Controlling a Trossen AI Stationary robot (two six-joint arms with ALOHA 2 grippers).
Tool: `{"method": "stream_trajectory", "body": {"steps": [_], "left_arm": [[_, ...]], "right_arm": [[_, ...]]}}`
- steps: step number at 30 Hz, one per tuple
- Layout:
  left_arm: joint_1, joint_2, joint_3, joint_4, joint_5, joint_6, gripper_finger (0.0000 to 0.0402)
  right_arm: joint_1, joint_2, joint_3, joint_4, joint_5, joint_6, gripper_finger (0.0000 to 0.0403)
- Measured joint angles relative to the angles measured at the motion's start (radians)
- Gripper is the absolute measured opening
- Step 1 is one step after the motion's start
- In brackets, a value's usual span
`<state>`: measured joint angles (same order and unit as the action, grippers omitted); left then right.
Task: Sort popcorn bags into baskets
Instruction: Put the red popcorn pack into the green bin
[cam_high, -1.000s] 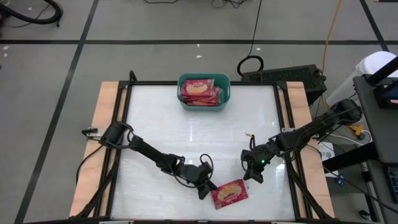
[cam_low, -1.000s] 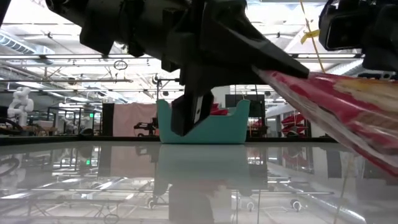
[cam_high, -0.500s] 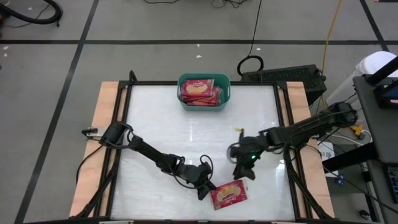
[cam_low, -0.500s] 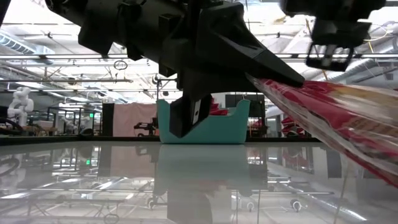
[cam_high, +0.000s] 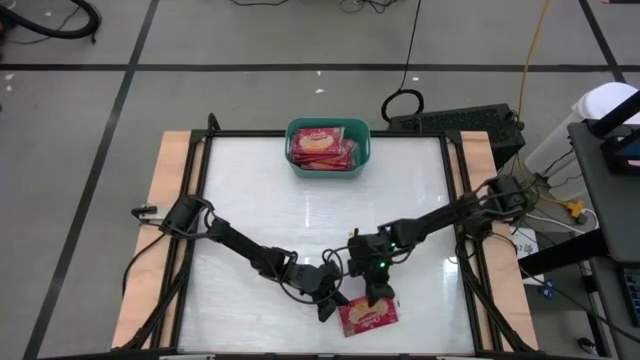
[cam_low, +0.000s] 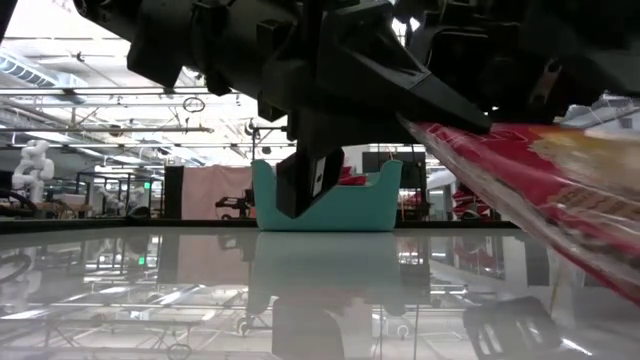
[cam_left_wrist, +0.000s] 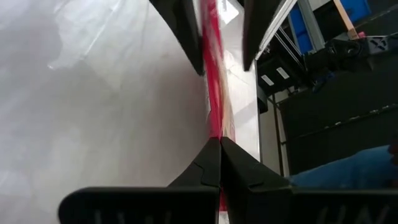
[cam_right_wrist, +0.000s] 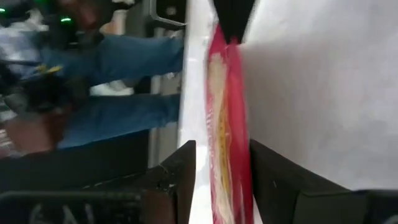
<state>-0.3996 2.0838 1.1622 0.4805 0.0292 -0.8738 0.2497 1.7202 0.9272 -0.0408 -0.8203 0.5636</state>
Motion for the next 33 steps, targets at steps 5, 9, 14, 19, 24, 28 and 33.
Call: {"method": "stream_trajectory", "body": {"steps": [5, 9, 14, 19, 24, 28, 33], "left_arm": [[-0.001, 0.000, 0.000, 0.001, -0.003, -0.009, 0.0001], [0.005, -0.007, 0.000, 0.002, 0.002, -0.071, 0.0001], [0.007, -0.061, 0.000, -0.001, -0.014, -0.087, 0.0039], [0.038, -0.195, 0.002, -0.144, -0.089, -0.059, 0.0141], [0.091, -0.377, 0.001, -0.405, -0.202, -0.020, 0.0219], [0.120, -0.523, 0.001, -0.516, -0.309, 0.080, 0.0231], [0.173, -0.675, 0.002, -0.566, -0.357, 0.191, 0.0213]], "right_arm": [[0.010, 0.030, 0.000, 0.047, -0.043, 0.018, 0.0075], [0.012, 0.021, 0.000, 0.043, -0.040, 0.016, 0.0012], [0.003, -0.030, 0.000, -0.010, -0.044, 0.017, 0.0017], [-0.023, -0.129, 0.000, -0.090, -0.045, -0.024, 0.0005], [-0.061, -0.258, 0.000, -0.124, -0.007, -0.004, 0.0007], [-0.116, -0.373, 0.000, -0.107, 0.099, 0.036, 0.0007], [-0.206, -0.492, 0.000, -0.062, 0.253, 0.099, 0.0007]]}}
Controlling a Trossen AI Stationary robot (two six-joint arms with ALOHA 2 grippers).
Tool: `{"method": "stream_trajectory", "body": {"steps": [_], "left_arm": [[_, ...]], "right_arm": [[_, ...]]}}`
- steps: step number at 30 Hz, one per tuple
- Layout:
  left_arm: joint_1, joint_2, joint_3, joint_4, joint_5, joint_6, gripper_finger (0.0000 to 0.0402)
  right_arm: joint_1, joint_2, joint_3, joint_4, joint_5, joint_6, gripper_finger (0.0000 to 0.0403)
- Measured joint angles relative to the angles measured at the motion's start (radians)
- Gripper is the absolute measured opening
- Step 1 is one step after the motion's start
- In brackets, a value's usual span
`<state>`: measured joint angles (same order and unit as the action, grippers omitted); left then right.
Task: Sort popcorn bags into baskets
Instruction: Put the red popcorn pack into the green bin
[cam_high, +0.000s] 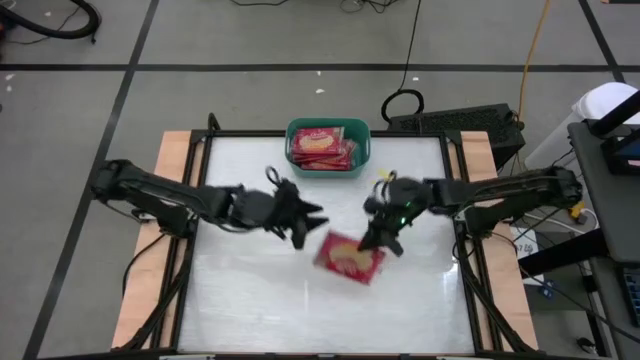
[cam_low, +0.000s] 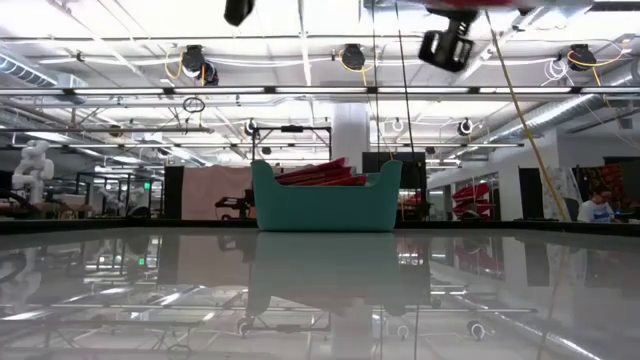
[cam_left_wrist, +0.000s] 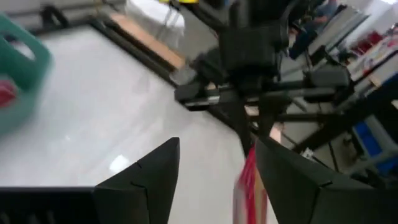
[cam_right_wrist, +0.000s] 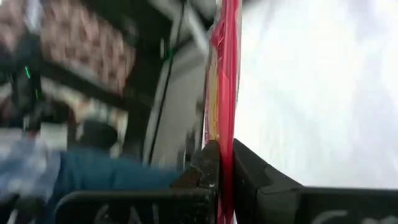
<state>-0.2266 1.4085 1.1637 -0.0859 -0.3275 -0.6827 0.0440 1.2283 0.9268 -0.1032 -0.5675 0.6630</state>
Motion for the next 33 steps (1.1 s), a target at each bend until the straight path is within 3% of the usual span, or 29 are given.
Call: {"method": "stream_trajectory", "body": {"steps": [7, 16, 20, 25, 29, 33], "left_arm": [[0.100, -0.175, -0.001, 0.009, -0.018, 0.057, 0.0185], [0.201, -0.288, 0.000, 0.067, -0.087, 0.313, 0.0181], [0.225, -0.297, -0.001, 0.095, -0.069, 0.348, 0.0210], [0.234, -0.294, -0.001, 0.120, -0.041, 0.352, 0.0279], [0.232, -0.273, -0.001, 0.225, 0.018, 0.394, 0.0320], [0.243, -0.217, 0.000, 0.302, 0.026, 0.360, 0.0324]], "right_arm": [[-0.090, -0.112, 0.000, 0.192, 0.250, 0.098, 0.0007], [-0.155, -0.113, -0.002, 0.507, 0.596, 0.121, 0.0007], [-0.162, -0.090, 0.001, 0.718, 0.710, 0.064, 0.0007], [-0.162, -0.041, 0.000, 0.950, 0.824, -0.018, 0.0007], [-0.161, 0.020, 0.000, 1.085, 0.857, -0.022, 0.0007], [-0.158, 0.092, 0.000, 1.198, 0.857, 0.006, 0.0007]]}}
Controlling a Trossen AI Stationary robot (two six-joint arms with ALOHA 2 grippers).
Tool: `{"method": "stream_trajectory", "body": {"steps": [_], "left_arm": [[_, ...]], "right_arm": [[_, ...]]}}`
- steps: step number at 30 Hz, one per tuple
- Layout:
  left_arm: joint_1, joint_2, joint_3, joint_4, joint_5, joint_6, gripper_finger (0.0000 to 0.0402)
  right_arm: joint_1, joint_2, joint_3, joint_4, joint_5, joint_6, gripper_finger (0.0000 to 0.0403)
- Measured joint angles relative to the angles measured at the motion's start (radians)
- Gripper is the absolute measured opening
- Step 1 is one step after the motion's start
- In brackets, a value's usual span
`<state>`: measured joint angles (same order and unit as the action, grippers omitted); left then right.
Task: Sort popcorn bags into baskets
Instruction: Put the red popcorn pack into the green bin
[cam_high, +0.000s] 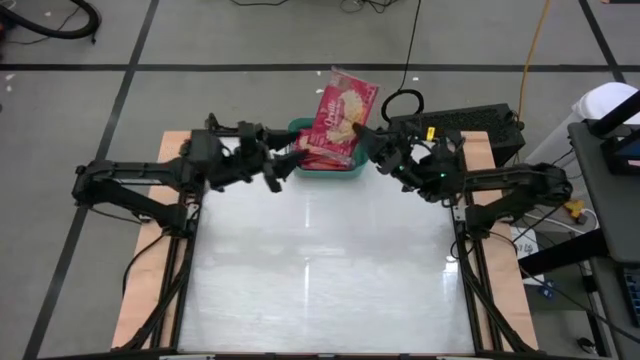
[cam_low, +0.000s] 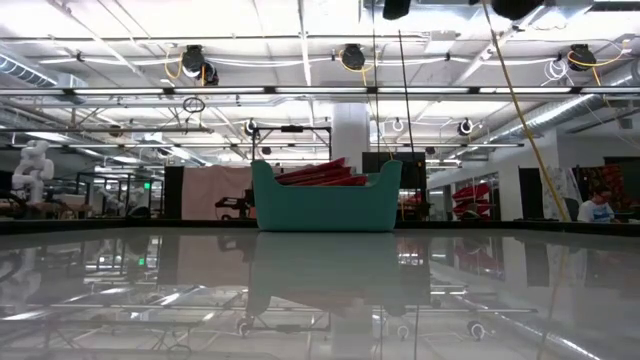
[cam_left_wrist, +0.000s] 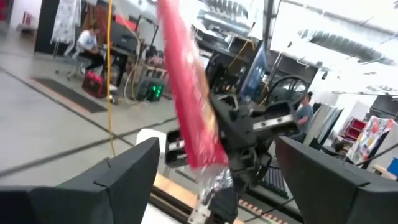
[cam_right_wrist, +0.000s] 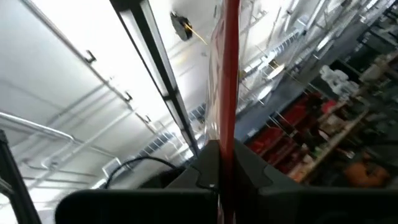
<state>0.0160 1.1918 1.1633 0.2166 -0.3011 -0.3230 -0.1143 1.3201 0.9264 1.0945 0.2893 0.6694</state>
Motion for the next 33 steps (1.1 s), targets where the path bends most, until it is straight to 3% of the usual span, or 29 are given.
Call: {"method": "stream_trajectory", "body": {"steps": [5, 9, 17, 22, 27, 33], "left_arm": [[0.003, 0.077, 0.000, 0.113, -0.004, -0.053, 0.0288], [0.003, 0.123, 0.000, 0.203, -0.007, -0.036, 0.0232], [0.020, 0.131, -0.001, 0.228, 0.032, -0.026, 0.0024], [0.055, 0.084, -0.001, 0.112, 0.065, -0.035, 0.0025], [0.117, -0.018, -0.001, -0.099, 0.120, 0.003, 0.0012], [0.250, -0.117, -0.001, -0.380, 0.349, 0.008, 0.0021]], "right_arm": [[0.020, 0.068, 0.000, 0.147, 0.023, -0.008, 0.0007], [0.034, 0.072, 0.000, 0.149, 0.026, -0.032, 0.0007], [0.038, 0.072, 0.000, 0.138, 0.024, -0.016, 0.0012], [0.038, 0.039, 0.000, 0.037, 0.023, 0.028, 0.0046], [0.037, -0.129, 0.000, -0.372, 0.020, 0.092, 0.0096], [0.016, -0.311, 0.000, -0.789, 0.001, 0.119, 0.0132]]}}
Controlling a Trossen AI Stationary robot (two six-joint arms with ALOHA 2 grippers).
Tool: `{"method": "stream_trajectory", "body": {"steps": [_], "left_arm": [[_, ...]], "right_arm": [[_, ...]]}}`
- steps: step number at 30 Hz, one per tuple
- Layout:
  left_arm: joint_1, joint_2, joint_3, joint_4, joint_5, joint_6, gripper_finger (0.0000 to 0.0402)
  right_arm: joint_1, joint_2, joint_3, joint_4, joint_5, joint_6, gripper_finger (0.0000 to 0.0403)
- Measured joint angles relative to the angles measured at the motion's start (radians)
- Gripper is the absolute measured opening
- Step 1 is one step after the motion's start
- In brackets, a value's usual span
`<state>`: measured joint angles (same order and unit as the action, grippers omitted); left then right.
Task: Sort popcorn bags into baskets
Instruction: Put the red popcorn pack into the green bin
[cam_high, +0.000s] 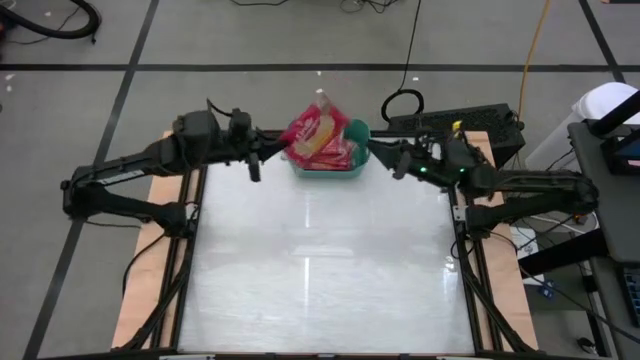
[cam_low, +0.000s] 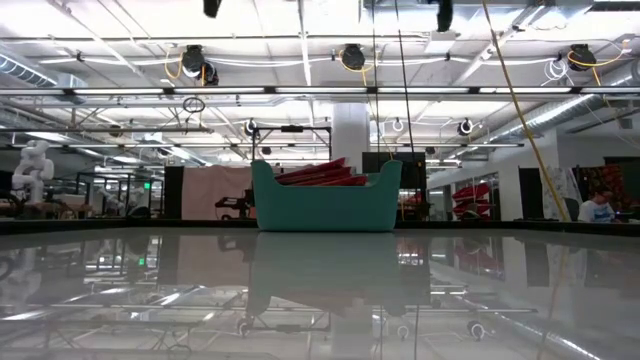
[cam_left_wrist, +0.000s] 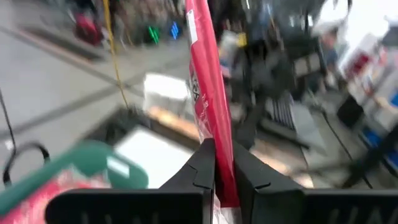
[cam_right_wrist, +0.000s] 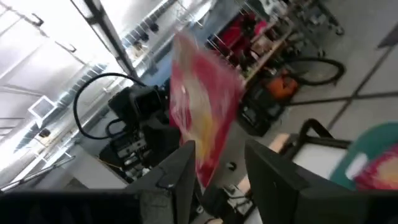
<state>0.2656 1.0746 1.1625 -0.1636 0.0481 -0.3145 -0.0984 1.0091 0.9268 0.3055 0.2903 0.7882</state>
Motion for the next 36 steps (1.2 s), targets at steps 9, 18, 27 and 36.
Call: {"method": "stream_trajectory", "body": {"steps": [9, 18, 27, 36], "left_arm": [[0.105, 0.006, 0.000, -0.186, 0.451, 0.046, 0.0024], [0.105, 0.051, 0.000, -0.209, 0.449, 0.104, 0.0025], [0.105, 0.064, 0.000, -0.214, 0.412, 0.077, 0.0026], [0.103, 0.064, 0.000, -0.210, 0.312, 0.079, 0.0027]], "right_arm": [[-0.125, 0.050, 0.301, -0.560, -0.312, -0.109, 0.0135], [-0.258, 0.313, 0.576, -0.770, -0.643, -0.306, 0.0136], [-0.302, 0.451, 0.585, -0.691, -0.922, -0.399, 0.0126], [-0.341, 0.463, 0.585, -0.680, -0.924, -0.517, 0.0014]]}}
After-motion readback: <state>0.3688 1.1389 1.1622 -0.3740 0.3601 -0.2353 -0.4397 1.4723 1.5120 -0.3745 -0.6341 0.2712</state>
